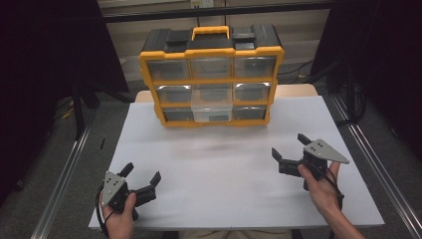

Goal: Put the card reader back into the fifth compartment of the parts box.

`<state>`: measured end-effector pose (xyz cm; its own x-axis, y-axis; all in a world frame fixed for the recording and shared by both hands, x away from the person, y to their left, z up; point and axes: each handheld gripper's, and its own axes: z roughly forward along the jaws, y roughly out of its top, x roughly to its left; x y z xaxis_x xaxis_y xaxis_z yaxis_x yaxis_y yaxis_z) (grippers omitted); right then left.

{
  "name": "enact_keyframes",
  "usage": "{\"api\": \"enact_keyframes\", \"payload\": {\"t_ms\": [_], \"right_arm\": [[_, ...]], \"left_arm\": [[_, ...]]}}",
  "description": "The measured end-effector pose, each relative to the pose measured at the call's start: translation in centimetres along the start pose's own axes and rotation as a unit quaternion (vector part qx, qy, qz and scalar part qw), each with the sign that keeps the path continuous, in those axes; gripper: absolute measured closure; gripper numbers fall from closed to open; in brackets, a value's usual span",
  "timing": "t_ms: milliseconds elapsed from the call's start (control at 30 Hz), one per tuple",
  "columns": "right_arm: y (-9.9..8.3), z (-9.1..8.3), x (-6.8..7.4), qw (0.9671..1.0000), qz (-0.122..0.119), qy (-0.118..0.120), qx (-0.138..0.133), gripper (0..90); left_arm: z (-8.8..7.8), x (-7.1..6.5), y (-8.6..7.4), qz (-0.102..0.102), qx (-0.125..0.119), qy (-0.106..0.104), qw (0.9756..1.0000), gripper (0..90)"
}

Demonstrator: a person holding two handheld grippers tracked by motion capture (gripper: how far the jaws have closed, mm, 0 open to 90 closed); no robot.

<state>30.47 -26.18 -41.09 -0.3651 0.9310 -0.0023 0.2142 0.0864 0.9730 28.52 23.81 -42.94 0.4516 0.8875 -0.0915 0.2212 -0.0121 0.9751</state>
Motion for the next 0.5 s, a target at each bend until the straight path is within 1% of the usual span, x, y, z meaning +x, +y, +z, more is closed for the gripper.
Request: {"api": "enact_keyframes", "payload": {"t_ms": [67,200,267,367,467,500], "right_arm": [[-0.1,-0.3,0.0,1.0,0.002,0.001,0.0,1.8],[-0.8,-1.5,-0.2,0.9999,0.007,-0.011,-0.002,0.2],[-1.1,-2.1,-0.3,0.9997,0.005,-0.023,-0.004,0.0],[-1.6,-2.9,-0.6,0.9994,0.013,-0.032,-0.006,0.0],[-2.1,-3.6,-0.8,0.9991,0.019,-0.038,-0.002,0.0],[-2.4,-3.7,-0.8,0.999,0.021,-0.039,-0.002,0.0]], "left_arm": [[0.0,0.0,0.0,-0.001,-0.001,0.0,1.0,1.4],[-0.1,-0.1,0.0,-0.001,-0.002,0.001,1.0,1.4],[-0.1,-0.1,-0.1,-0.001,-0.002,0.001,1.0,1.4],[-0.1,-0.1,-0.1,0.003,0.002,0.001,1.0,1.4],[-0.1,-0.2,-0.1,0.004,0.003,0.001,1.0,1.4],[-0.1,-0.2,-0.1,0.004,0.004,0.004,1.0,1.4]]}}
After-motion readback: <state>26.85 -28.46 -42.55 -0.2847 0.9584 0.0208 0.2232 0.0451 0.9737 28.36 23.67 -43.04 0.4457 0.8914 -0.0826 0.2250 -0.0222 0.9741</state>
